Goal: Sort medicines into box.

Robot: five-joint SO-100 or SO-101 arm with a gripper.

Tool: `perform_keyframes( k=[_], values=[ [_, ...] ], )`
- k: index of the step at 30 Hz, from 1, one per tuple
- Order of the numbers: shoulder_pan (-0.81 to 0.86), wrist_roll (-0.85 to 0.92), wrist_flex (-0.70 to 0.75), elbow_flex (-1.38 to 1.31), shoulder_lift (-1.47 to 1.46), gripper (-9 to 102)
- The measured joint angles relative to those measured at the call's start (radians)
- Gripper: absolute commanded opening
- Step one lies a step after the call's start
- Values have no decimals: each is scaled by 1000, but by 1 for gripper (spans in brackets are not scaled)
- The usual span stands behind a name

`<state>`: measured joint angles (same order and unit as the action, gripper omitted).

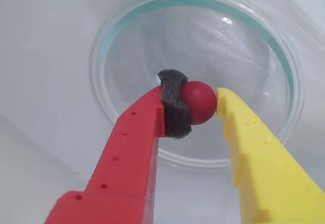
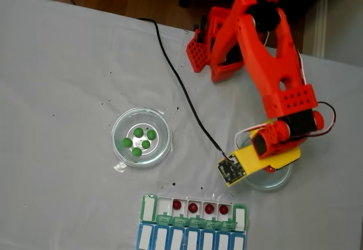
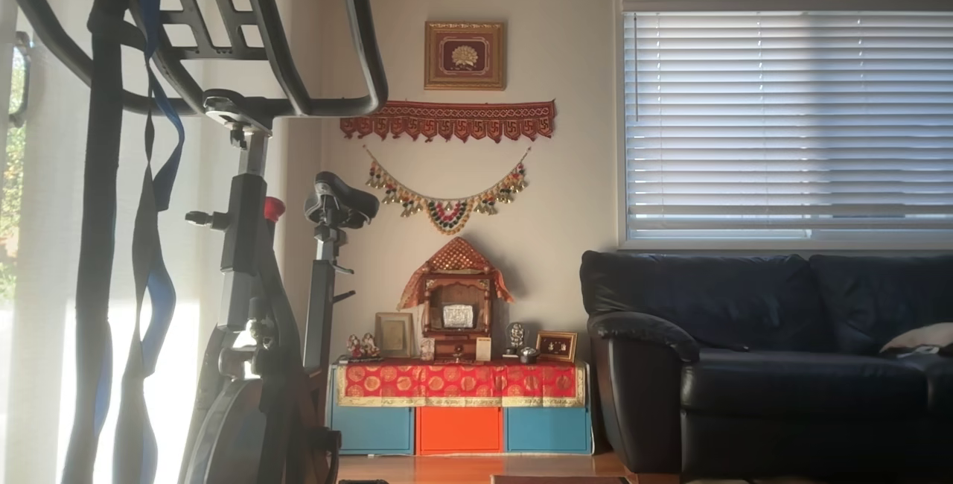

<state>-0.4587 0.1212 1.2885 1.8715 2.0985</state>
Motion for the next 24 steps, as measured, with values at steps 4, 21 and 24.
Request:
perform_keyframes(
  k=[4, 21, 24],
  values=[
    [77, -2, 0, -20, 15, 1],
    [509, 78, -83, -86, 15, 1],
    [534, 84, -129, -75, 14, 1]
  ],
)
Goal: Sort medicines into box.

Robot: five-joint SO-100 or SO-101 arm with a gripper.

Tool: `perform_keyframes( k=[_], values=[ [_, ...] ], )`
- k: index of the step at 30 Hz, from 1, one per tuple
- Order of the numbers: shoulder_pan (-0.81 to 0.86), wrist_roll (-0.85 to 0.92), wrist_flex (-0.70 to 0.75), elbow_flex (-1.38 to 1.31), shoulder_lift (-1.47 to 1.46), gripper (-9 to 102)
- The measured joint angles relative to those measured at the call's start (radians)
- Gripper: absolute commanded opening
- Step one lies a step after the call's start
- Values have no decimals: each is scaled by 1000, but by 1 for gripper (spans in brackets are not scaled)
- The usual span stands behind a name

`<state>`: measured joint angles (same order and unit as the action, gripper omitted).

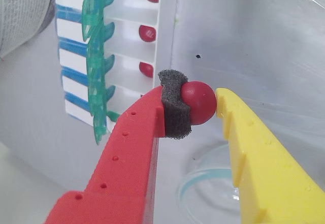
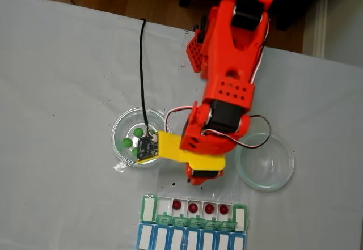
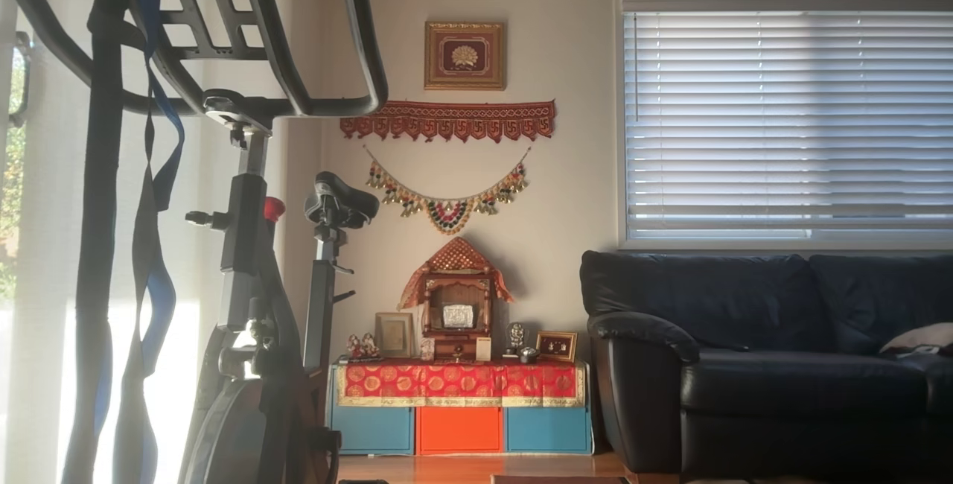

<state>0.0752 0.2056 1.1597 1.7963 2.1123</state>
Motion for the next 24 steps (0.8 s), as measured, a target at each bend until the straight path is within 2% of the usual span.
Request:
perform_keyframes(
  k=[10, 24],
  values=[
    [69, 0, -107, -127, -282, 1],
    [110, -8, -127, -410, -549, 1]
  ],
)
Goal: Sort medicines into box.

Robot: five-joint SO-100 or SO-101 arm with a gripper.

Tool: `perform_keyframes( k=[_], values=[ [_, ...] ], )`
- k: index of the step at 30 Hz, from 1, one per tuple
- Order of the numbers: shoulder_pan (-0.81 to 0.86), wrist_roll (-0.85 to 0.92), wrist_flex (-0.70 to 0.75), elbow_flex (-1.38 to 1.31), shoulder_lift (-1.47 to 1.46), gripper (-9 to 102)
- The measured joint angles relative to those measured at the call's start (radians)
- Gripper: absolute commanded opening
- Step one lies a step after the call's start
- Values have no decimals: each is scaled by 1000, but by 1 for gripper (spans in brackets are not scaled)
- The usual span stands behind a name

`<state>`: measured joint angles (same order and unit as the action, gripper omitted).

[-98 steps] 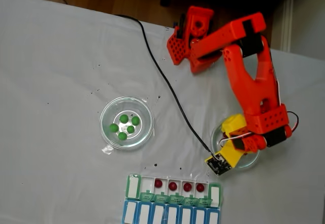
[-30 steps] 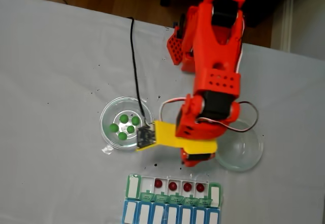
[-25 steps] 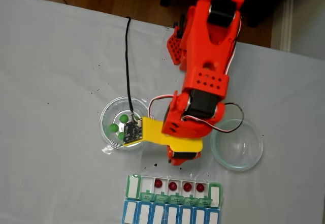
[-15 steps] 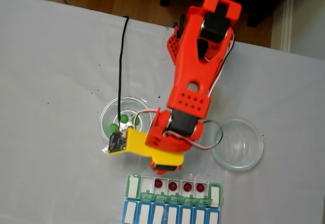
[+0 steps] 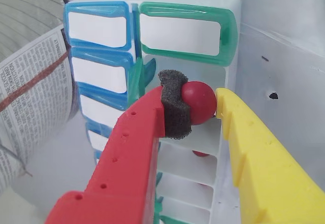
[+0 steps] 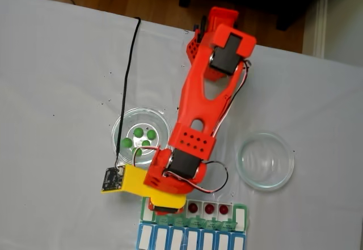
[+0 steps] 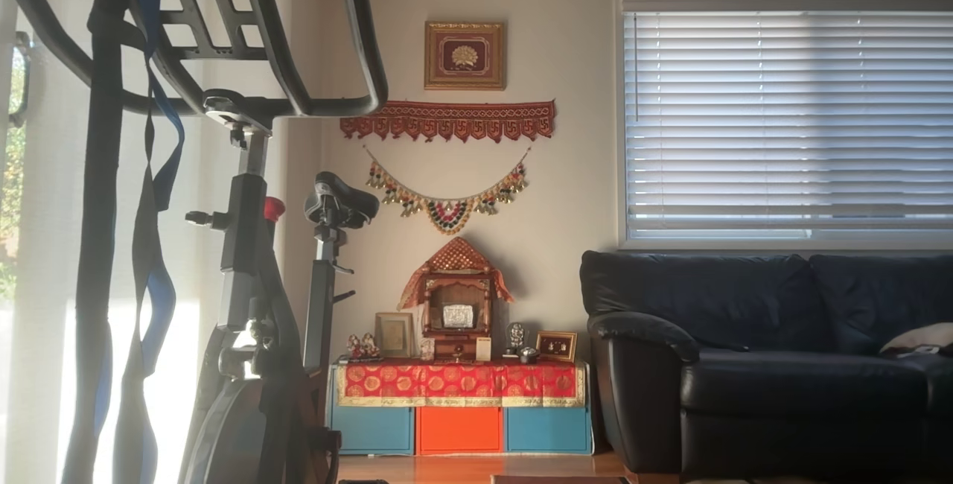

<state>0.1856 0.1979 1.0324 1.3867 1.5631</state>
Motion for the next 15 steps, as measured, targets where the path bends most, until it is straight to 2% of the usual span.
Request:
perform_keyframes(
  k=[15],
  values=[
    [-35, 0, -31, -6, -35, 1]
  ],
)
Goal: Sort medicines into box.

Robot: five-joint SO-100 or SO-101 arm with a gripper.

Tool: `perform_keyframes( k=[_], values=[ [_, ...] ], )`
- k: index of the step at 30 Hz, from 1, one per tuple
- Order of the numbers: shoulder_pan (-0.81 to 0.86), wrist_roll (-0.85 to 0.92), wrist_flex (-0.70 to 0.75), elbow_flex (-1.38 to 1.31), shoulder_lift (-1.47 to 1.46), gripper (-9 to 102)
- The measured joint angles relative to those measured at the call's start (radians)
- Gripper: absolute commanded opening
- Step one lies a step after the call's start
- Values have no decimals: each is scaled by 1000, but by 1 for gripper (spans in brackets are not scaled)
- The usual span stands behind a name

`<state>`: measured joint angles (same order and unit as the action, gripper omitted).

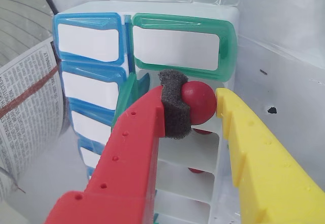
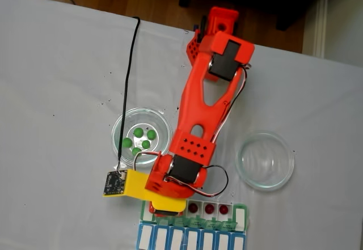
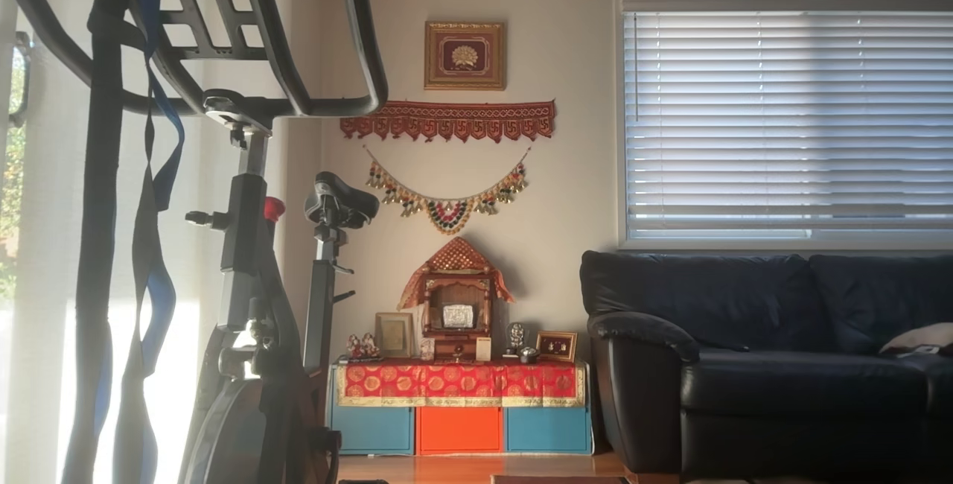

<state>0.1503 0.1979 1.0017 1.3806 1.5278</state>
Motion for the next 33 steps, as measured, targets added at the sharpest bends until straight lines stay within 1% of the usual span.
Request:
perform_keyframes(
  k=[4, 12, 33],
  values=[
    [-2, 0, 17, 25, 0, 1],
    [-17, 20, 132, 23, 0, 1],
    [20, 67, 138, -81, 0, 1]
  ],
)
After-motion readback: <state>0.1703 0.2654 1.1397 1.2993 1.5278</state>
